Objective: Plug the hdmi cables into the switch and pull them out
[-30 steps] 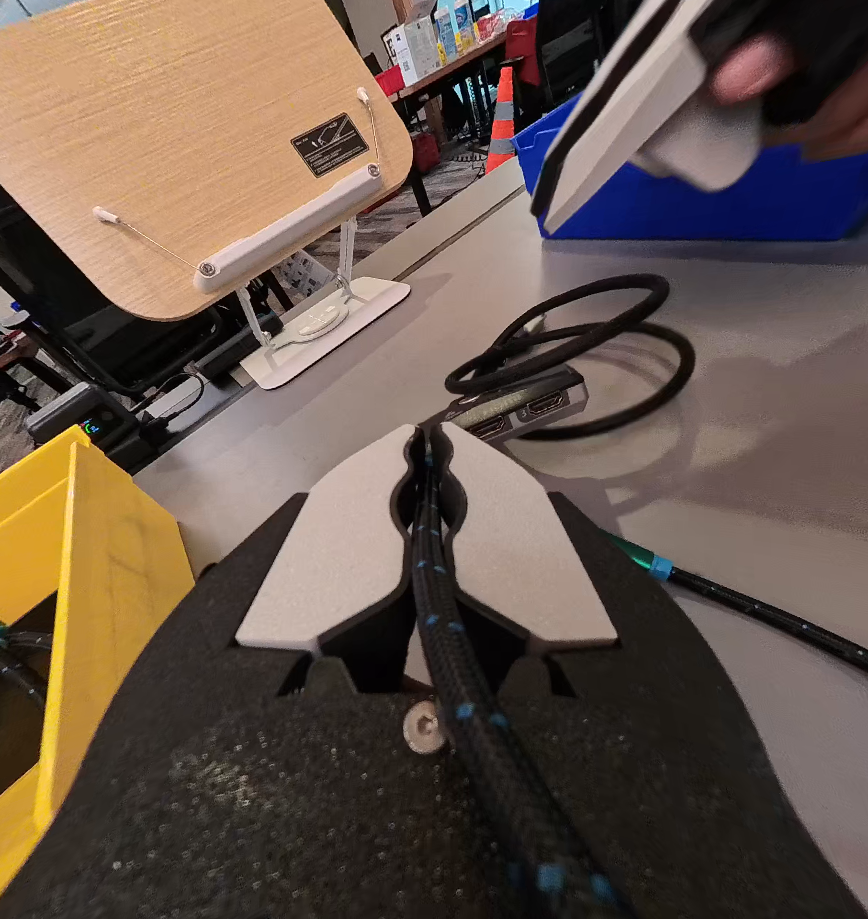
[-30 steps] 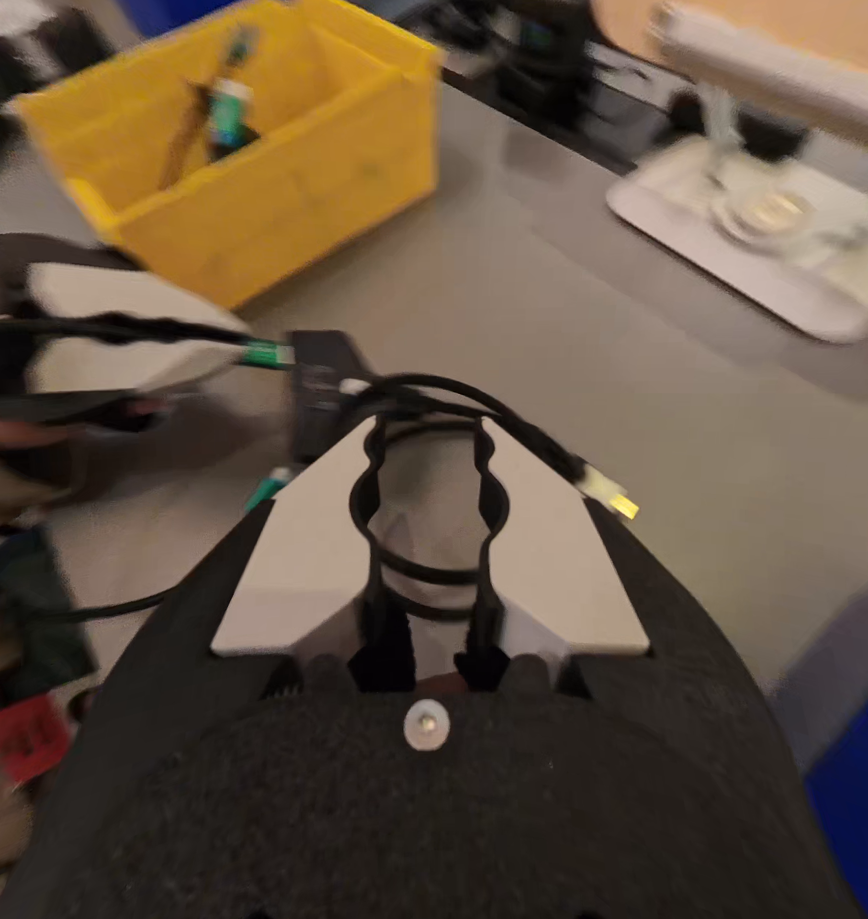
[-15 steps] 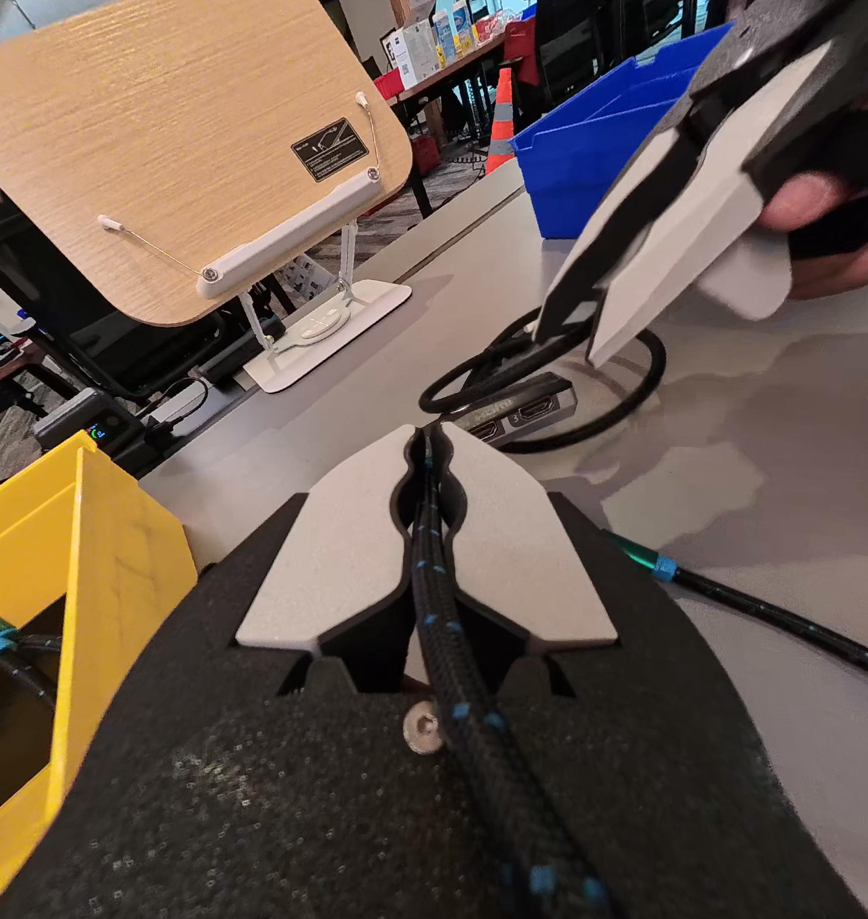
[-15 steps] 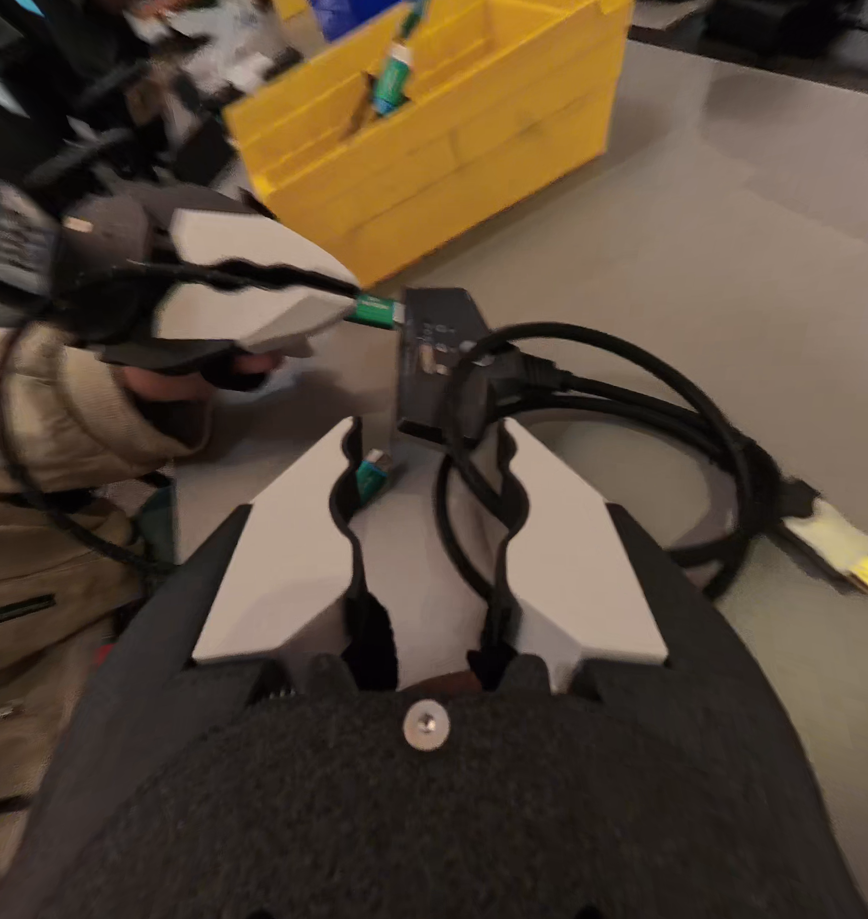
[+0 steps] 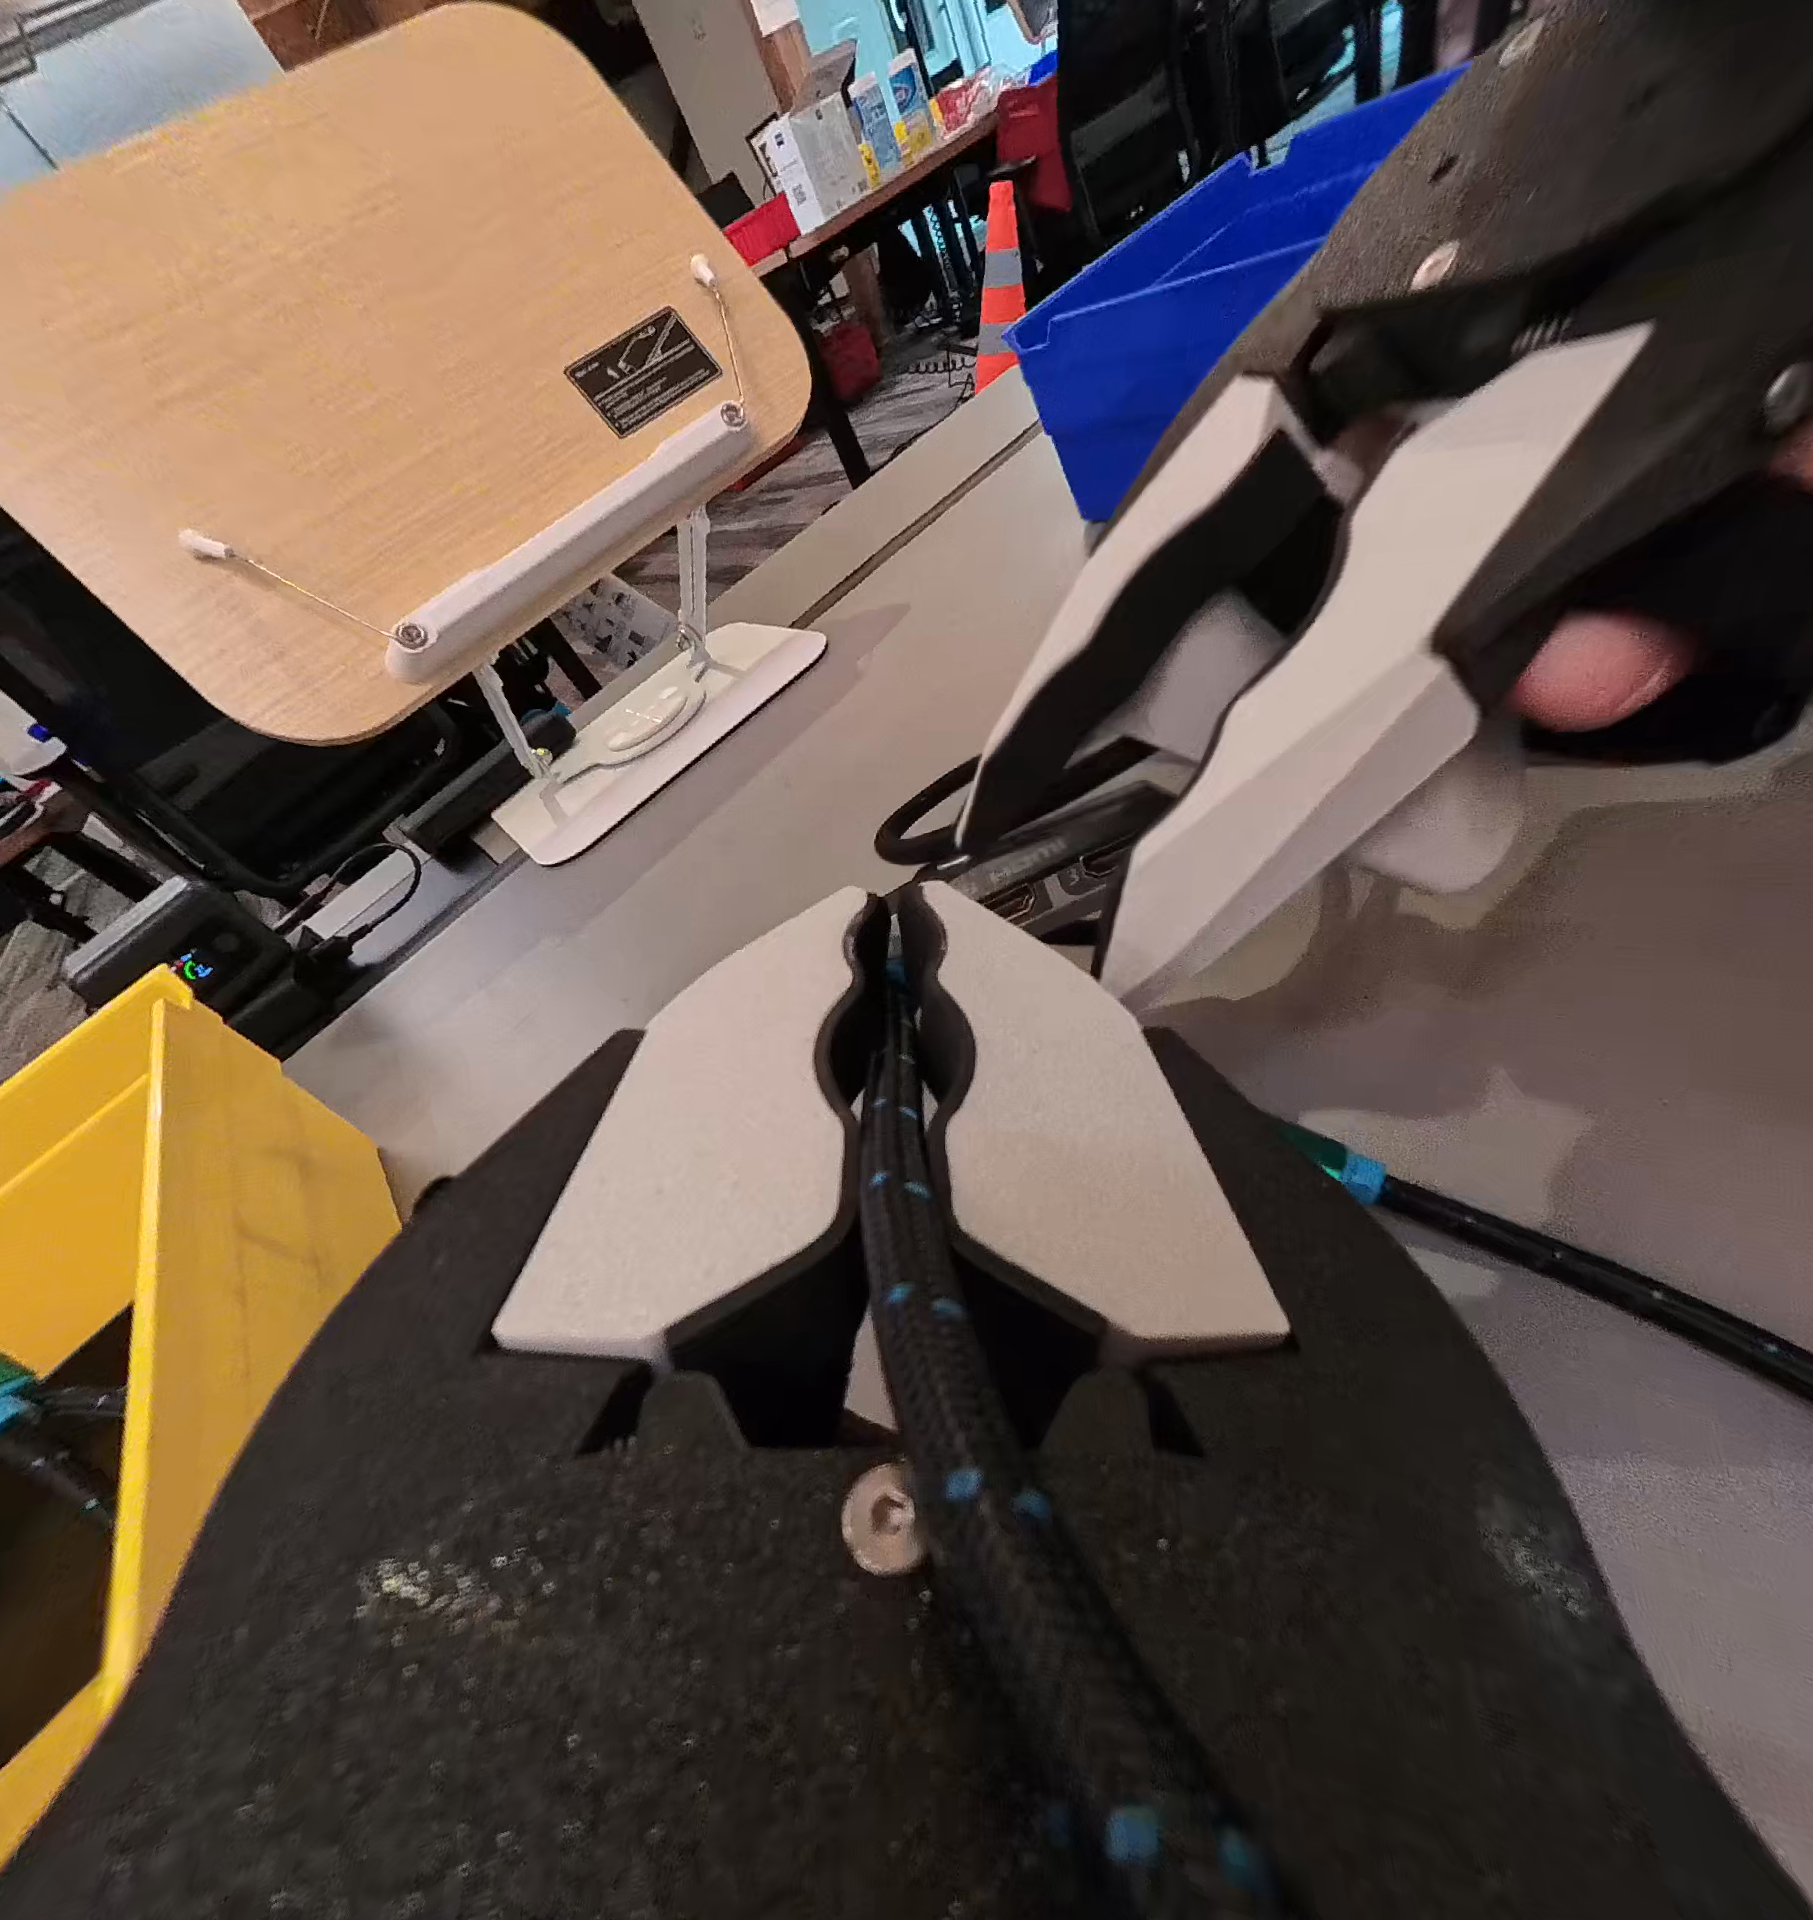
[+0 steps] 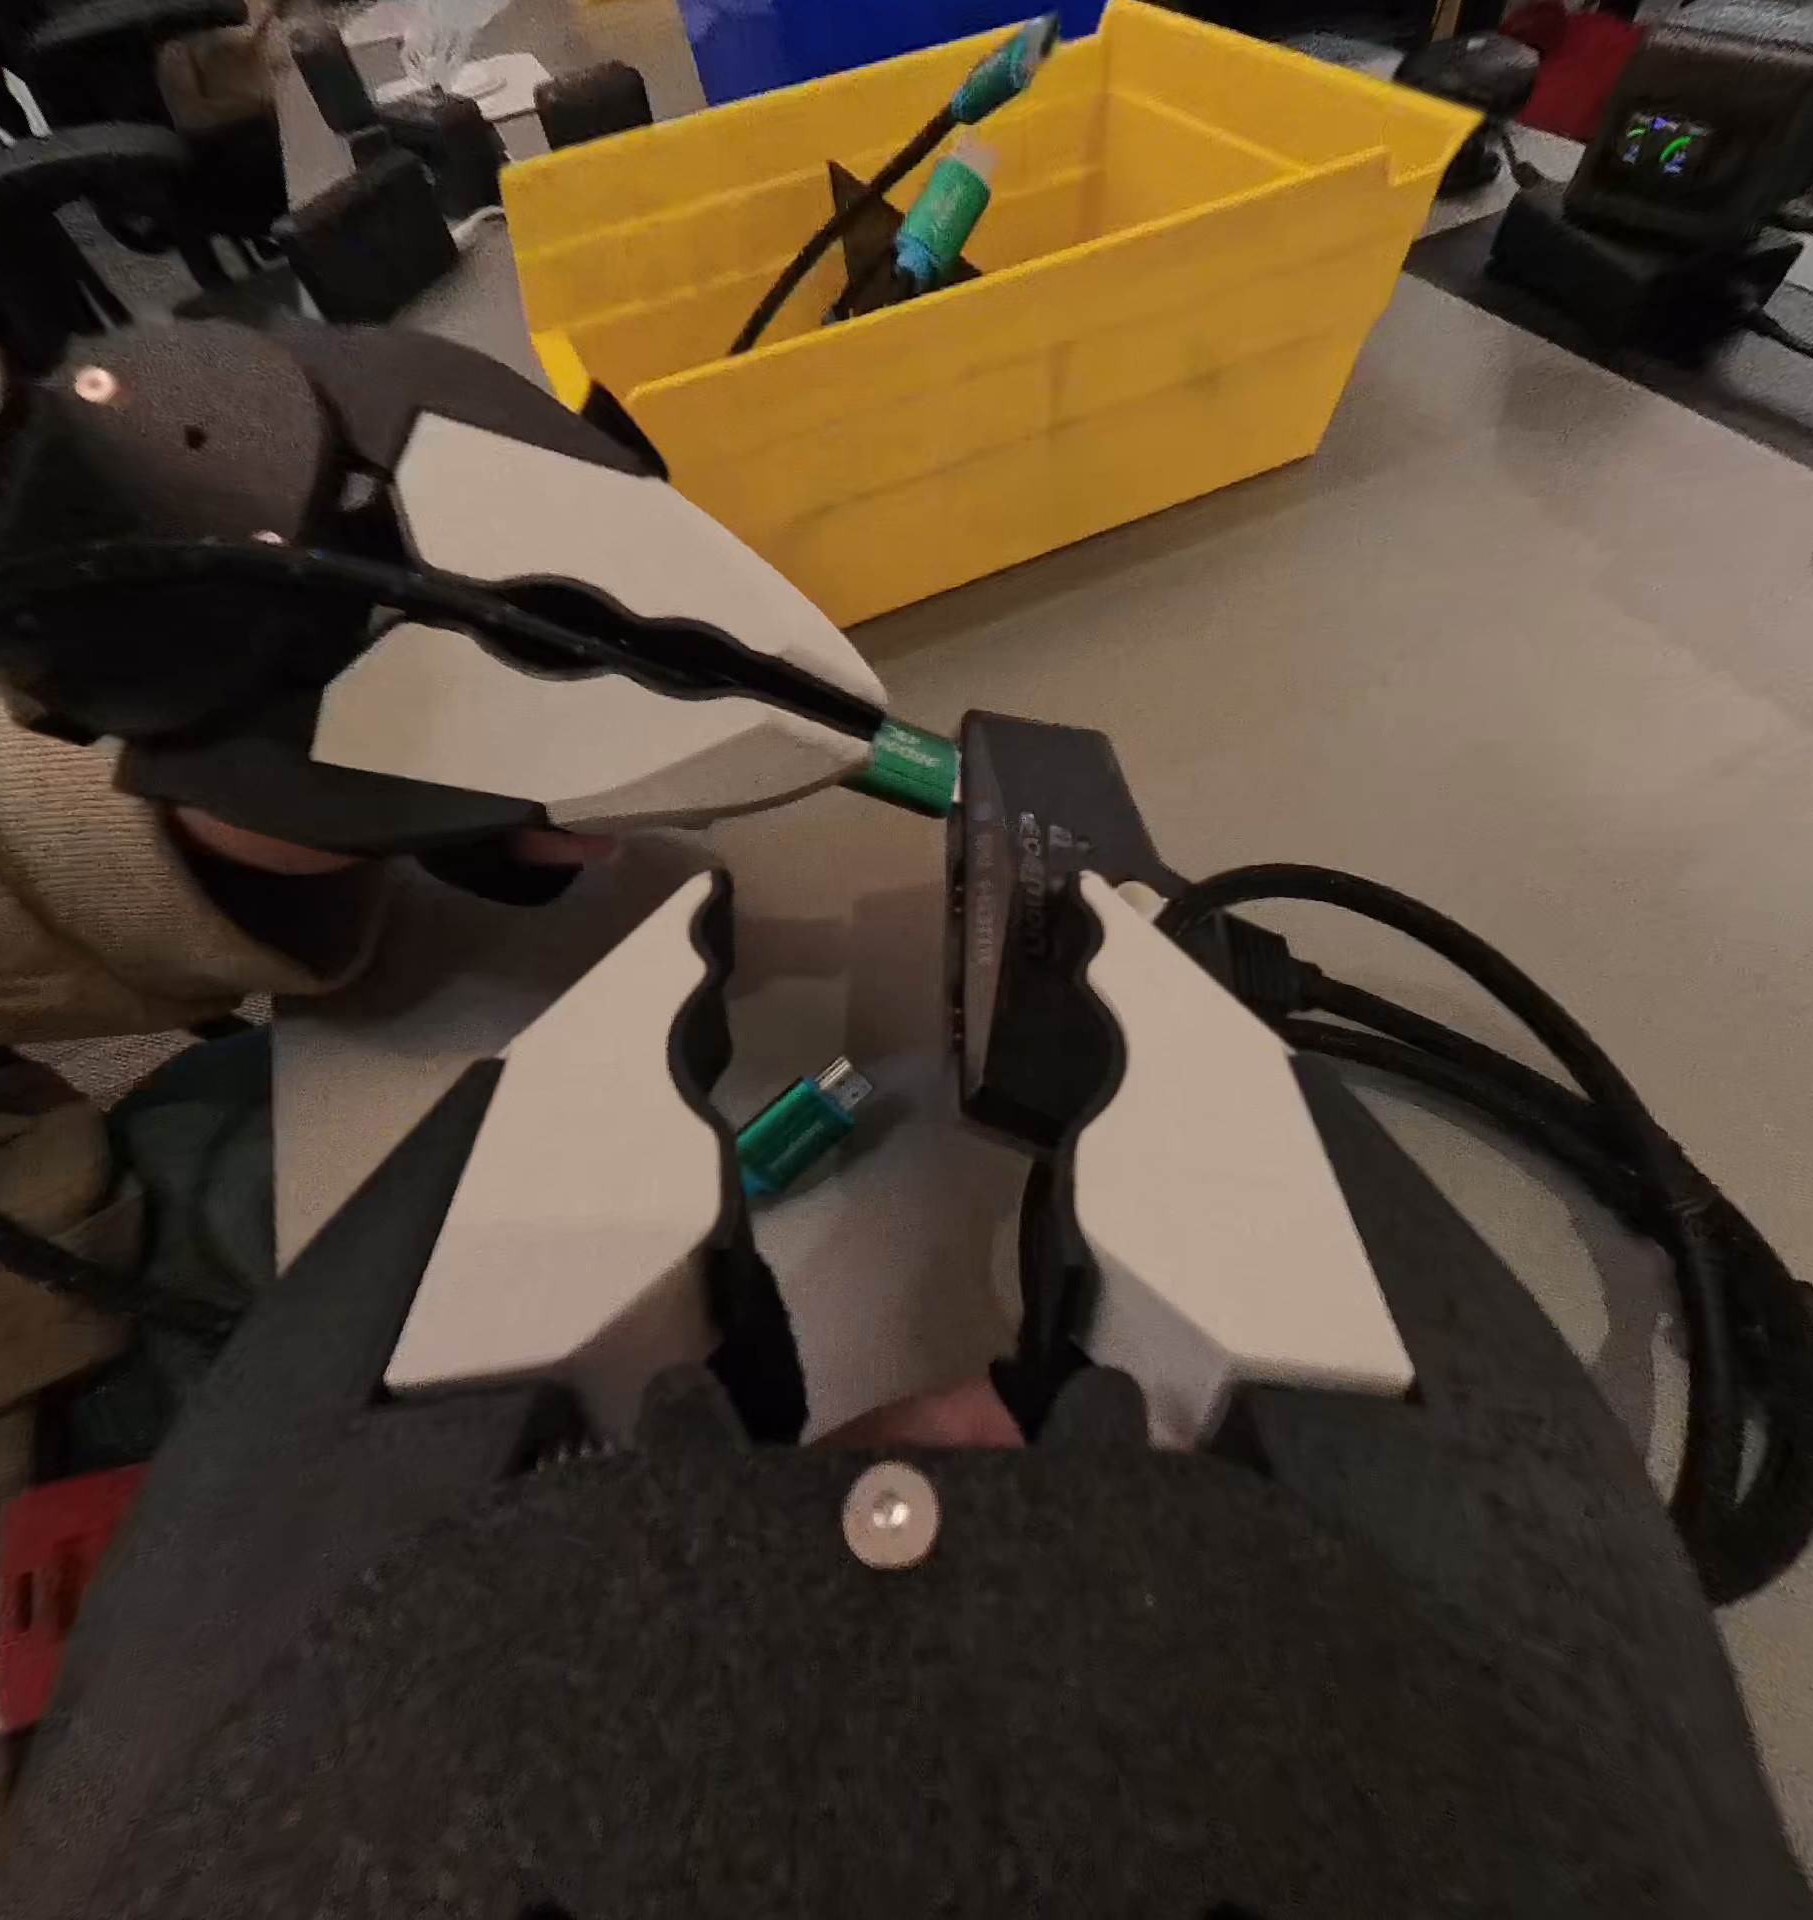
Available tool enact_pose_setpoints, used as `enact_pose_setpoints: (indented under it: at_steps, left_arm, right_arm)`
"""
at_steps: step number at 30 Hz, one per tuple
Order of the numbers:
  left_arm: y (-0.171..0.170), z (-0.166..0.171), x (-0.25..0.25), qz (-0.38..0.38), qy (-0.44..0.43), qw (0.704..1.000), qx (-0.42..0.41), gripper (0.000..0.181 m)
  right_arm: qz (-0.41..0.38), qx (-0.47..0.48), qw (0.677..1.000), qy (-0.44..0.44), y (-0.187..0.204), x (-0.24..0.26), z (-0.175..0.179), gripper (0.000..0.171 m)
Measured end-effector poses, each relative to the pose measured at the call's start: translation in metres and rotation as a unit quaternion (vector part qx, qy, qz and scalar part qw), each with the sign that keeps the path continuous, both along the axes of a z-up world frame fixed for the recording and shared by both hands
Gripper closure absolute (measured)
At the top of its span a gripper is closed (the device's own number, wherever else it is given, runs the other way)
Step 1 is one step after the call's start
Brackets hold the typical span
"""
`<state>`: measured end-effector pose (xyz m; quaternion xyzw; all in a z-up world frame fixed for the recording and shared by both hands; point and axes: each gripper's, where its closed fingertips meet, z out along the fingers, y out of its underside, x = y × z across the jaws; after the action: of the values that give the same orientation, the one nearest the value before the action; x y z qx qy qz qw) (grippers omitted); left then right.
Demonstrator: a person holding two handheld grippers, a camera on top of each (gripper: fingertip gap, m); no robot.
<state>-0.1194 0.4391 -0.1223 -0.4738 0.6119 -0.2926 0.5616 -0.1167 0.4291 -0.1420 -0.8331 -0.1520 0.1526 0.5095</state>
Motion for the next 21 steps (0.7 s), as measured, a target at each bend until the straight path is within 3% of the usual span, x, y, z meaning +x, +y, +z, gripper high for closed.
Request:
enact_pose_setpoints:
  at_steps: [6, 10, 16, 21]
  left_arm:
    - [0.003, 0.002, -0.002, 0.008, 0.0, 1.0, 0.013, 0.178]
    - [0.003, 0.0, -0.001, 0.008, 0.003, 1.0, 0.013, 0.178]
    - [0.005, 0.004, -0.004, 0.01, -0.004, 1.0, 0.01, 0.178]
    - [0.007, 0.004, -0.006, 0.009, -0.005, 1.0, 0.002, 0.178]
  right_arm:
    - [-0.035, -0.011, 0.998, -0.057, -0.001, 0.022, -0.016, 0.116]
    - [-0.05, -0.025, 0.998, -0.042, 0.001, 0.029, -0.022, 0.126]
    - [-0.043, -0.092, 0.994, -0.043, -0.003, 0.028, -0.05, 0.117]
    - [-0.032, -0.073, 0.996, 0.049, 0.0, 0.02, -0.033, 0.115]
